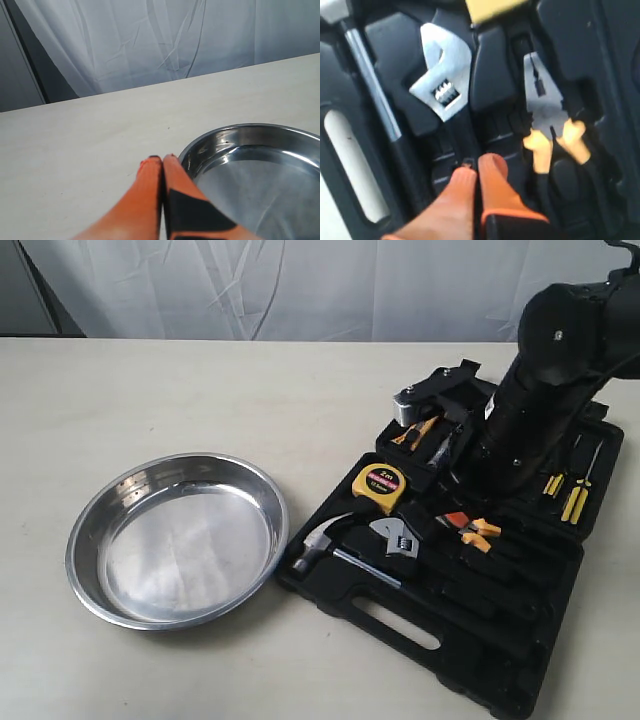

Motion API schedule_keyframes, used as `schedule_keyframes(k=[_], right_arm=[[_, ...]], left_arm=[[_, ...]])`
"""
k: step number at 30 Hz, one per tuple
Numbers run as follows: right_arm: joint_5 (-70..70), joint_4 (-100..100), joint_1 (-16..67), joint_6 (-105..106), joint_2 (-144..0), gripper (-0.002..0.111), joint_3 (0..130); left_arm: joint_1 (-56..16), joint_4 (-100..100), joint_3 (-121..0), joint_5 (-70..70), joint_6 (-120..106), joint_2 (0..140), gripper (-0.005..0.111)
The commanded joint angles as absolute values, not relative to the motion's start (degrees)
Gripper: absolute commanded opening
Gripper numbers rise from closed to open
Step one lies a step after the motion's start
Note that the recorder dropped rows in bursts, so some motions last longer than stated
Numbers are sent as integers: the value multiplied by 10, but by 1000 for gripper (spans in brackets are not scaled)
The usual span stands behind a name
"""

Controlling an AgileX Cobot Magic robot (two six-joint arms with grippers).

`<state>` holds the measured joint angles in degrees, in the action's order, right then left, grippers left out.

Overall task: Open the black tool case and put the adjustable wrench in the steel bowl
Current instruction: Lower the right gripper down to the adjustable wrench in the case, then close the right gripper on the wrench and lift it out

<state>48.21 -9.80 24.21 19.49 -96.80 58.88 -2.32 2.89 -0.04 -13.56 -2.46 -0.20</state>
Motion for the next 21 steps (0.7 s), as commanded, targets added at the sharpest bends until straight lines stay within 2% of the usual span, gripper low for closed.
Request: schedule_keyframes(k=[1, 3, 4, 7, 21], right_arm=[[469, -144, 242, 309, -1002, 27, 591], [477, -126, 242, 311, -1027, 45, 591], [482, -124, 242, 311, -1035, 48, 591], [476, -121, 242, 311, -1063, 45, 591], [462, -110, 242, 313, -1132, 43, 591]], left_arm=[[-24, 26, 0, -137, -22, 0, 0], [-24, 26, 0, -137, -22, 0, 0], [-24, 26, 0, -137, -22, 0, 0], [-24, 26, 0, -137, -22, 0, 0], [-24, 26, 0, -137, -22, 0, 0]])
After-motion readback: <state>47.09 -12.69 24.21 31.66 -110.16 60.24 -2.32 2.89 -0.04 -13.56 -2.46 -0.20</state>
